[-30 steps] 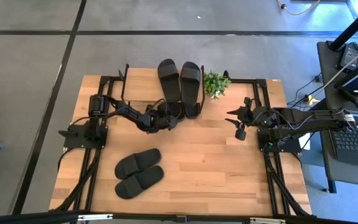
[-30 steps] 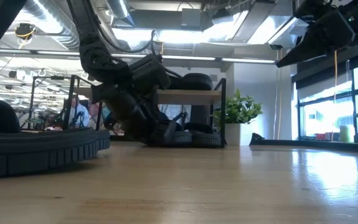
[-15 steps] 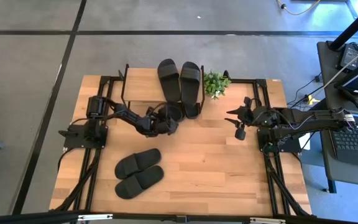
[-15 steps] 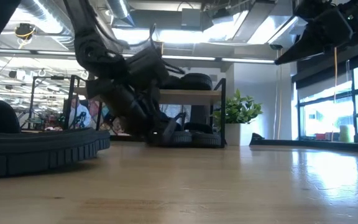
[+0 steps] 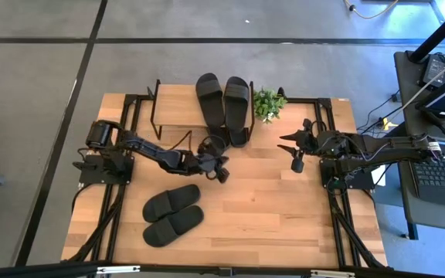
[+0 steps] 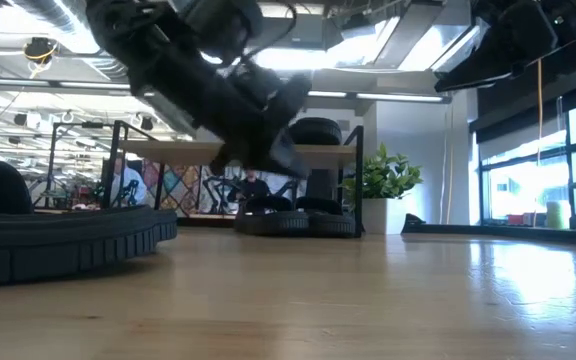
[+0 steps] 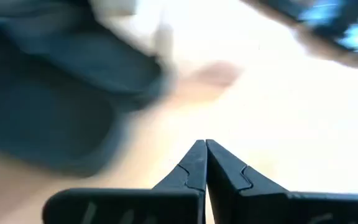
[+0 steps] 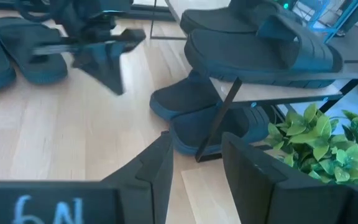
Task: Pick and place slides into the shelf
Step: Put the black slide under the shelf
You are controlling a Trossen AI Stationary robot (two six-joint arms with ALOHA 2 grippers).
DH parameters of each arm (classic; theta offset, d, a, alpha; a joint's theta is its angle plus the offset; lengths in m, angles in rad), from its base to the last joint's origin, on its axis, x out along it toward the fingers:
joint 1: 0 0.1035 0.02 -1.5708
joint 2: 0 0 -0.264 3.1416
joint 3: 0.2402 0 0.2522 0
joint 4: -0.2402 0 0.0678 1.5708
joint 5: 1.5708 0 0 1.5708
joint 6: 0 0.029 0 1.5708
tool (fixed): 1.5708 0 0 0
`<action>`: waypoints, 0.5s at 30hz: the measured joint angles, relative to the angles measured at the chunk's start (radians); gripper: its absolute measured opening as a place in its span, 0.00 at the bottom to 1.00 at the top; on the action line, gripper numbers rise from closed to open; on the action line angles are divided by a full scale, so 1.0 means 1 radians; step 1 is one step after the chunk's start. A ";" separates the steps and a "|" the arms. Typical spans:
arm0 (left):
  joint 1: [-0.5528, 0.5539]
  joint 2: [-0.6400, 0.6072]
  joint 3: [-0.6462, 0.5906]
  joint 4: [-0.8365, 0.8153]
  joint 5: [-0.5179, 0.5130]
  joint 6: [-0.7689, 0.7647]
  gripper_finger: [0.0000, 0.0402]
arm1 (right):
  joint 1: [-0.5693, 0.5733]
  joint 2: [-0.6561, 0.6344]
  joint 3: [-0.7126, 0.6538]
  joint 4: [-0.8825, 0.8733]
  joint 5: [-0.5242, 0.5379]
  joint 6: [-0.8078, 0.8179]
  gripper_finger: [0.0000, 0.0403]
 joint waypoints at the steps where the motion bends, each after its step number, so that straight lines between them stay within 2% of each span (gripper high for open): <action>1: 0.000 0.004 0.000 0.040 0.038 0.016 0.00 | 0.000 0.000 0.000 0.004 0.000 -0.002 0.34; 3: 0.004 0.034 0.003 0.103 0.052 0.024 0.00 | 0.000 0.000 0.000 0.007 0.000 -0.002 0.34; 12: 0.032 0.105 -0.001 0.083 -0.063 0.054 0.00 | 0.000 0.000 0.000 0.007 0.000 -0.002 0.34; 15: 0.051 0.123 0.000 0.085 -0.062 0.054 0.00 | 0.000 0.000 0.000 0.006 0.000 -0.002 0.34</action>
